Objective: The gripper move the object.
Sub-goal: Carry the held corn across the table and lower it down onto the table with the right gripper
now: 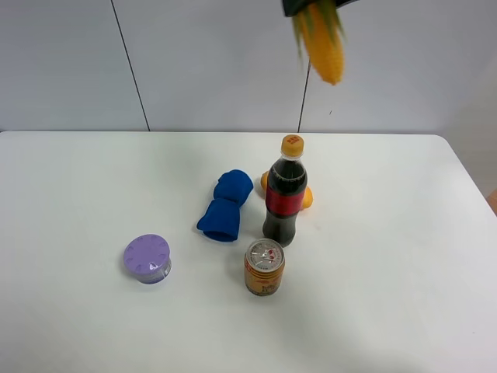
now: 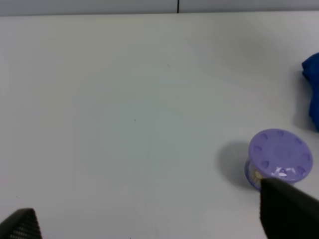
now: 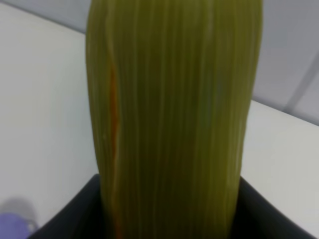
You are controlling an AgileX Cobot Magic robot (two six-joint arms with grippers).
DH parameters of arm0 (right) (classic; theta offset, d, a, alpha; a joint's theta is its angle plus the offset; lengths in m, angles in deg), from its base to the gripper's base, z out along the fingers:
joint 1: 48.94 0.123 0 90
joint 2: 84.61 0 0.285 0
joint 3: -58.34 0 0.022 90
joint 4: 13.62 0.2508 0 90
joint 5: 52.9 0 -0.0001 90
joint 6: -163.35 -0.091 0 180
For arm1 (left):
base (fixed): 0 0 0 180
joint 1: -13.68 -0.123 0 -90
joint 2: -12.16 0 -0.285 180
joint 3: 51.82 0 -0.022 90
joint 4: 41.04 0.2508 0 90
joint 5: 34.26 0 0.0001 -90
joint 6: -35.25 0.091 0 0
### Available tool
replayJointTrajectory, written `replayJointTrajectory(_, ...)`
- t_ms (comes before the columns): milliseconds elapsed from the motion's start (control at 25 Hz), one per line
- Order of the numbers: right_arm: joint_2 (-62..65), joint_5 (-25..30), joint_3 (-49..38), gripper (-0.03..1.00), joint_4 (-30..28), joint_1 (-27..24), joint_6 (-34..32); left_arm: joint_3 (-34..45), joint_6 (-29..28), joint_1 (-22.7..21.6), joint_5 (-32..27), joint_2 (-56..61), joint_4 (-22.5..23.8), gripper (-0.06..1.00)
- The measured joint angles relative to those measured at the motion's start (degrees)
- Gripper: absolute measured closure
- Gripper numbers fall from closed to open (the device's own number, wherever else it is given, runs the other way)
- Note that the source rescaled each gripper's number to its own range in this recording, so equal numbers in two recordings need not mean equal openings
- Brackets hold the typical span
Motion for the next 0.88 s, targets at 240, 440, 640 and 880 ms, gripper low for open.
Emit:
replayJointTrajectory(240, -13.81, -1.76, 6.51, 0.92, 0.35, 11.35, 1.99, 0.00, 0.00, 0.00, 0.00, 0.00, 0.00, -0.06)
replayJointTrajectory(440, -23.01, -8.49, 9.43, 0.92, 0.63, 18.21, 2.74, 0.00, 0.00, 0.00, 0.00, 0.00, 0.00, -0.06)
replayJointTrajectory(640, -28.92, -13.31, 9.59, 0.92, 0.88, 19.41, 2.63, 0.00, 0.00, 0.00, 0.00, 0.00, 0.00, -0.06)
replayJointTrajectory(880, -34.28, -14.03, 9.59, 0.92, 0.90, 19.35, 2.57, 0.00, 0.00, 0.00, 0.00, 0.00, 0.00, -0.06)
